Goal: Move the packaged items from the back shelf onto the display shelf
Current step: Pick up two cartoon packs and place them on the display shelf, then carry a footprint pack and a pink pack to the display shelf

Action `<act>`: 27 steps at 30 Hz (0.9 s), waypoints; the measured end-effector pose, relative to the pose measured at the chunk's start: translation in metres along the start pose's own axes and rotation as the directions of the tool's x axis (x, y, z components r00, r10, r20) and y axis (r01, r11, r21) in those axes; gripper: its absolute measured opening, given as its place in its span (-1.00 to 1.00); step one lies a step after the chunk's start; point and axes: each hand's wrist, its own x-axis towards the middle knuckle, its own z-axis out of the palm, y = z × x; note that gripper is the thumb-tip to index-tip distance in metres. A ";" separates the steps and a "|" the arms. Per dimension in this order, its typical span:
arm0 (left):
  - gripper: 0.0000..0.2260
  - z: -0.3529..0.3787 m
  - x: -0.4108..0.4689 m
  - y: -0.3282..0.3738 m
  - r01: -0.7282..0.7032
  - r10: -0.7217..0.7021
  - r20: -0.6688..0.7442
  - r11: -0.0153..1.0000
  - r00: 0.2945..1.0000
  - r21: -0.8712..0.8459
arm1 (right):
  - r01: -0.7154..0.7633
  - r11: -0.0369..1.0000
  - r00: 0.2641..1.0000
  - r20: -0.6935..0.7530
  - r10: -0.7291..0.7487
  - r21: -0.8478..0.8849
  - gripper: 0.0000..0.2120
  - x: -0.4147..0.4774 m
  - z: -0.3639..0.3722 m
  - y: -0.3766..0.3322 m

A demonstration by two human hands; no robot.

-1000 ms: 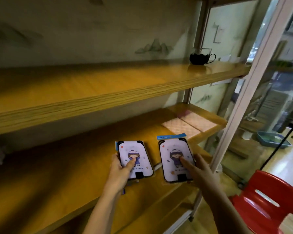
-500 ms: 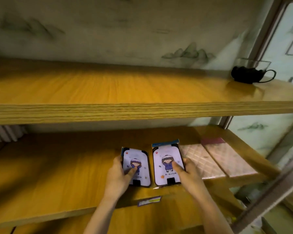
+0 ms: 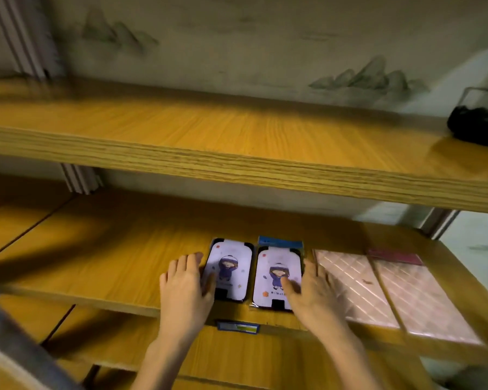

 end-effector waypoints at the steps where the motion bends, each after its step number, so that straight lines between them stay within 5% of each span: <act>1: -0.64 -0.004 -0.002 0.000 -0.012 0.012 -0.015 1.000 1.000 0.014 | 0.045 0.998 0.999 -0.012 -0.046 -0.043 -0.40 0.000 -0.002 0.000; 7: -0.71 -0.026 -0.007 -0.011 -0.048 0.057 -0.045 0.985 0.997 0.168 | 0.364 0.923 0.930 -0.001 -0.367 -0.123 -0.47 0.002 -0.011 -0.022; 15: -0.77 -0.086 -0.020 -0.056 0.056 -0.001 -0.162 0.941 0.987 0.334 | 0.712 0.701 0.698 0.155 -0.699 -0.041 -0.52 -0.015 0.018 -0.101; 20: -0.78 -0.136 -0.040 -0.103 0.196 -0.094 -0.242 0.875 0.966 0.442 | 0.842 0.539 0.517 0.259 -0.816 0.020 -0.53 -0.041 0.049 -0.165; 27: -0.82 -0.207 -0.068 -0.184 0.335 -0.217 -0.280 0.802 0.935 0.494 | 0.891 0.446 0.410 0.270 -0.871 0.084 -0.56 -0.095 0.107 -0.252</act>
